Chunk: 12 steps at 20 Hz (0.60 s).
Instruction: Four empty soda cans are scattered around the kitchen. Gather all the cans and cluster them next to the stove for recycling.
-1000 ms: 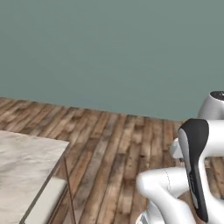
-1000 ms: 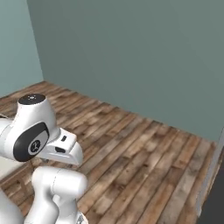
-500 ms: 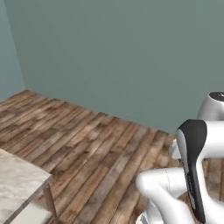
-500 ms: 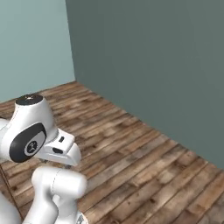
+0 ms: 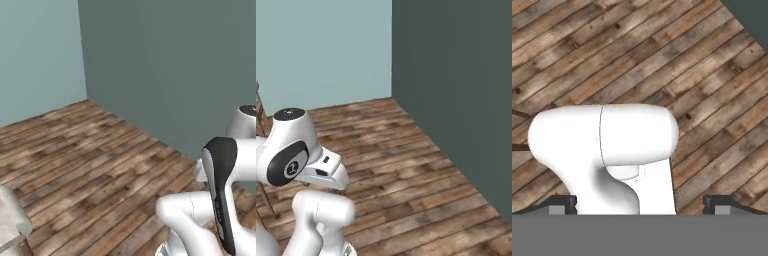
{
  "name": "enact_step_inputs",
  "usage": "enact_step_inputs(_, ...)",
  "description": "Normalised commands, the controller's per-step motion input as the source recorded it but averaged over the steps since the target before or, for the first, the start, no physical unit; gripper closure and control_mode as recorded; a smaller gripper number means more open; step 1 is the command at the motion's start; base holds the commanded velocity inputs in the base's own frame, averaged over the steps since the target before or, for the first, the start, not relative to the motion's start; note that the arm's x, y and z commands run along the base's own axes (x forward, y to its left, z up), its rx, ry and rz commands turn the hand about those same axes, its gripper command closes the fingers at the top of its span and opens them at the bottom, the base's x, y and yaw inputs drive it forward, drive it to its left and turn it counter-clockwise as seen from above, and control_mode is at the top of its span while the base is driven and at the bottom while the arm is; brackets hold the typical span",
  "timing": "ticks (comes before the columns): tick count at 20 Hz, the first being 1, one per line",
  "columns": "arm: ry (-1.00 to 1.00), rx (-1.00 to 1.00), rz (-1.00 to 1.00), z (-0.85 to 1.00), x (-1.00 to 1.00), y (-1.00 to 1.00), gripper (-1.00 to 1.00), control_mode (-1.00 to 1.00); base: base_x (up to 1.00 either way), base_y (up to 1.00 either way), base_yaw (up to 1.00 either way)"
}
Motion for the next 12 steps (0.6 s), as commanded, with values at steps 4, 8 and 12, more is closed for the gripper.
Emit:
enact_step_inputs(4, 0.0, 0.0, 0.0, 0.0, 0.0, 0.0, -1.0, 1.0, 1.0, -0.32, 0.61)
enact_step_inputs(8, 0.0, 0.0, 0.0, 0.0, 0.0, 0.0, -1.0, 1.0, 1.0, -0.24, 0.64)
enact_step_inputs(12, 0.0, 0.0, 0.0, 0.0, 0.0, 0.0, -1.0, 1.0, 1.0, -0.16, 0.68)
